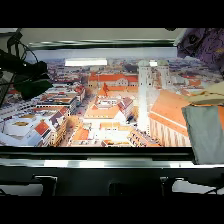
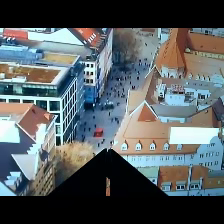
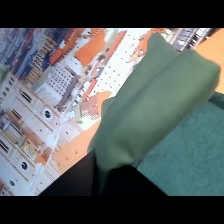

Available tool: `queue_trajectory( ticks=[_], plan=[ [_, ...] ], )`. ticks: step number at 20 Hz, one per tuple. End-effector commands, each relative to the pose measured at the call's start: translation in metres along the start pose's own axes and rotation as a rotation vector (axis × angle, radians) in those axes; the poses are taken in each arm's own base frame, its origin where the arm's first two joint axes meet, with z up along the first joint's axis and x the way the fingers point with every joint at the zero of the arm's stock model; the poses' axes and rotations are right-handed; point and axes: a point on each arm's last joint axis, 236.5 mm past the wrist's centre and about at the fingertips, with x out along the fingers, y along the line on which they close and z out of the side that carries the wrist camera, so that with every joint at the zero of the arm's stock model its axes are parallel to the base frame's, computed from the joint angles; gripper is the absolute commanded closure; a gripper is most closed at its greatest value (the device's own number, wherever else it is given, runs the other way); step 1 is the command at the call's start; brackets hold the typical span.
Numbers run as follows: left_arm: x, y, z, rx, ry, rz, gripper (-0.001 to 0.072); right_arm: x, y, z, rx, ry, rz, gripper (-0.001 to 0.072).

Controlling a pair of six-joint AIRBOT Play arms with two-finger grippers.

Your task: Fold the clothes and pants, and hang the long-sleeved shirts on hangers.

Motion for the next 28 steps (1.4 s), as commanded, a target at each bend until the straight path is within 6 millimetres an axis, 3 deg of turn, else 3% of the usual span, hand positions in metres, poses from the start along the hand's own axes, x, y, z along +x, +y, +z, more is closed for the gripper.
queue_trajectory(
  ticks=[1,4,6,9,13,17,21,28],
  plan=[
    [0.000,0.001,-0.004,-0.001,0.016,0.003,0.0684,-0.009,-0.029,-0.024,-0.048,0.098,-0.120,0.0687],
    [0.000,0.001,-0.004,0.000,0.015,0.003,0.0683,-0.013,-0.045,-0.039,-0.167,0.176,-0.176,0.0688],
    [0.000,0.001,-0.004,0.000,0.015,0.003,0.0684,-0.017,-0.069,-0.045,-0.234,0.216,-0.269,0.0688],
    [0.000,0.001,-0.003,0.000,0.015,0.003,0.0684,-0.014,-0.101,-0.061,-0.164,0.260,-0.298,0.0688],
    [0.000,0.001,-0.003,-0.001,0.015,0.003,0.0684,-0.006,-0.169,-0.111,-0.057,0.378,-0.381,0.0687],
    [0.000,0.001,-0.003,-0.001,0.014,0.003,0.0683,0.002,-0.210,-0.151,-0.037,0.459,-0.447,0.0687],
    [0.000,0.001,-0.003,-0.001,0.014,0.003,0.0683,0.007,-0.228,-0.164,-0.074,0.497,-0.491,0.0687],
    [0.000,0.001,-0.003,-0.001,0.014,0.003,0.0683,-0.006,-0.253,-0.167,-0.106,0.523,-0.606,0.0687]
  ],
)
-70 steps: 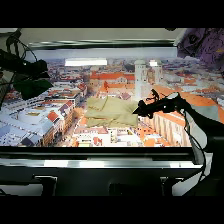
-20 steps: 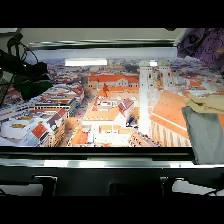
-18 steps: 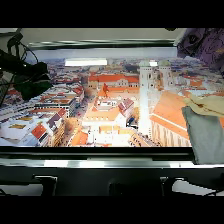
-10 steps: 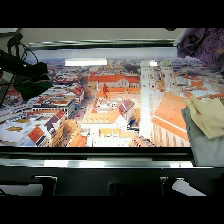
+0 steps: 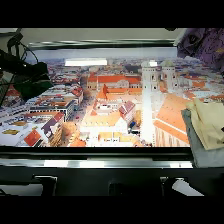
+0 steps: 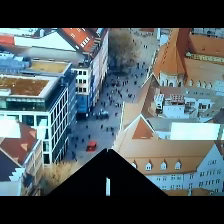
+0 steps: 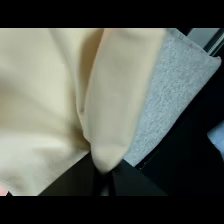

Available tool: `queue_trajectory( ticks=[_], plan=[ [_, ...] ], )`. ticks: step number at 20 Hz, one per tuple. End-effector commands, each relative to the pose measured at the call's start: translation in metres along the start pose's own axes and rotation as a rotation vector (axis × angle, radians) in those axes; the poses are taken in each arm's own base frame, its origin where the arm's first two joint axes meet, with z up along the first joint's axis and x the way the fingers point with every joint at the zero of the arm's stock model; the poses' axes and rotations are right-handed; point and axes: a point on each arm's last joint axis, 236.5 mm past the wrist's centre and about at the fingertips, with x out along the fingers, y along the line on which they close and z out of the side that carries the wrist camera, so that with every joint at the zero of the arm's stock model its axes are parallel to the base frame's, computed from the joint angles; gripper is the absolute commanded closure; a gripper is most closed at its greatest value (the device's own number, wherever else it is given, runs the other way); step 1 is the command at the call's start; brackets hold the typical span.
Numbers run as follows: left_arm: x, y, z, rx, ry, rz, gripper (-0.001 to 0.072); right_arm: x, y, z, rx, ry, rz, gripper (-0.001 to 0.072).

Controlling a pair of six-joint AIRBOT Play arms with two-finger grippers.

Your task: Fold the clothes and pants, and hang the long-sleeved shirts on hangers.

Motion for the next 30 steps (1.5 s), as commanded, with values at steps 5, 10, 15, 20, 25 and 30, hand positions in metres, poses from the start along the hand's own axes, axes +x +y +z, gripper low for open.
queue_trajectory(
  ticks=[5,10,15,20,25,30],
  plan=[
    [0.004,0.002,0.000,-0.003,0.008,0.001,0.0684,0.001,-0.024,-0.009,-0.006,0.039,-0.100,0.0687],
    [0.005,0.002,0.000,-0.004,0.011,0.002,0.0683,-0.001,-0.035,-0.012,-0.006,0.051,-0.147,0.0686],
    [0.005,0.002,0.000,-0.004,0.011,0.002,0.0683,-0.002,-0.038,-0.016,-0.013,0.068,-0.159,0.0685],
    [0.005,0.002,-0.001,-0.005,0.011,0.002,0.0683,-0.005,-0.050,-0.023,-0.008,0.097,-0.211,0.0349],
    [0.005,0.002,-0.001,-0.009,0.011,0.001,0.0682,-0.035,-0.021,0.021,0.042,-0.207,-0.048,0.0379],
    [-0.004,0.002,0.001,-0.009,-0.009,-0.001,0.0684,-0.106,0.153,0.033,-0.336,-0.547,0.385,0.0612]
  ],
)
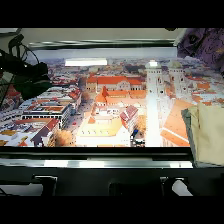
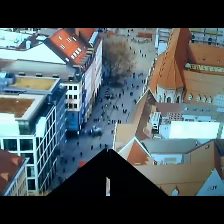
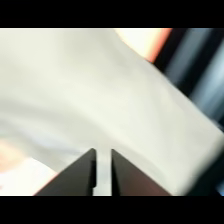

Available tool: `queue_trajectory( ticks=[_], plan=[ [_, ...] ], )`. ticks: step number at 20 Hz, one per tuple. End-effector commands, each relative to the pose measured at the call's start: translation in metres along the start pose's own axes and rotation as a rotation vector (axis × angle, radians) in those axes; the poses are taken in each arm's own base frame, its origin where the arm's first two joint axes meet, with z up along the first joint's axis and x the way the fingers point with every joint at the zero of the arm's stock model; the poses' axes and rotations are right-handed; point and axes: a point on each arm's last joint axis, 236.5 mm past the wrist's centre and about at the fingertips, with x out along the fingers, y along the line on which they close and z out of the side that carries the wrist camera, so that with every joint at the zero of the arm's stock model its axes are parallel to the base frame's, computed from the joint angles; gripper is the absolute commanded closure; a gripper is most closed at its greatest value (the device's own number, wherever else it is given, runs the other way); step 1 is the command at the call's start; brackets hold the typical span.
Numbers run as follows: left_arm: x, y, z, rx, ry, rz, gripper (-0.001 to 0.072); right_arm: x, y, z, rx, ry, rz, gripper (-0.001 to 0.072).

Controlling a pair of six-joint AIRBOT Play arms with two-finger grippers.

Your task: Fold the clothes and pants, and hang the long-sleeved shirts on hangers.

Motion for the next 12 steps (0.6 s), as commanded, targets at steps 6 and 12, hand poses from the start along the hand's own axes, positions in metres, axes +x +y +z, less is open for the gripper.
queue_trajectory(
  ticks=[6,12],
  plan=[
    [-0.040,0.004,0.001,0.116,-0.112,0.034,0.0685,-0.088,0.291,-0.088,-0.731,-0.252,0.557,0.0686],
    [-0.056,0.027,-0.037,0.115,-0.214,0.113,0.0684,-0.128,0.347,-0.200,-1.025,-0.214,0.689,0.0686]
  ],
)
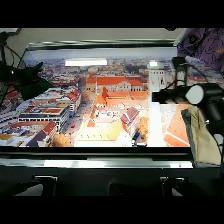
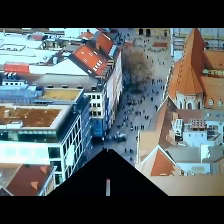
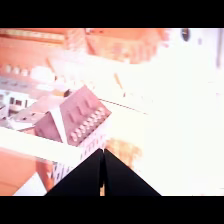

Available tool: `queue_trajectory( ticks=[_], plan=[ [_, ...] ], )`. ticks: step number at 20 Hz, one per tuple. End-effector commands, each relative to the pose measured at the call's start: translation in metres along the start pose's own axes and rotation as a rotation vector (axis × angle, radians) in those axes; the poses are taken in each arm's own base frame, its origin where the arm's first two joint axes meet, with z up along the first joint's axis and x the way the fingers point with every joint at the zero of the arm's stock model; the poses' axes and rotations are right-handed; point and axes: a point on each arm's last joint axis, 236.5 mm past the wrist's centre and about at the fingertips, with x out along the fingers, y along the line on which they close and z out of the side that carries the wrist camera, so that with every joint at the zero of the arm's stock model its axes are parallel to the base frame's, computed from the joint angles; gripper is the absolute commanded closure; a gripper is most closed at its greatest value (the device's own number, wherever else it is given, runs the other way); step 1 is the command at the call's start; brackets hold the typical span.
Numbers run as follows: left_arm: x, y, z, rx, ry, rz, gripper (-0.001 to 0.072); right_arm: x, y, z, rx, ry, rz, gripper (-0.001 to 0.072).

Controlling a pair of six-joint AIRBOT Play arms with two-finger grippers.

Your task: Fold the clothes and pants, and hang the long-sleeved shirts on hangers.

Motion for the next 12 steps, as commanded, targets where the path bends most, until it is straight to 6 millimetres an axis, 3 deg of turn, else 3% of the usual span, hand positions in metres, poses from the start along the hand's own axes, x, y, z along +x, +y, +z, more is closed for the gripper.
queue_trajectory(
  ticks=[1,12],
  plan=[
    [-0.0123,0.0078,-0.0099,0.015,-0.085,0.032,0.0684,0.0005,0.0656,-0.0082,-0.136,0.004,0.096,0.0685],
    [-0.0142,0.0076,-0.0175,0.011,-0.058,0.032,0.0682,0.0003,0.0674,-0.0094,-0.139,0.008,0.098,0.0684]
  ],
)
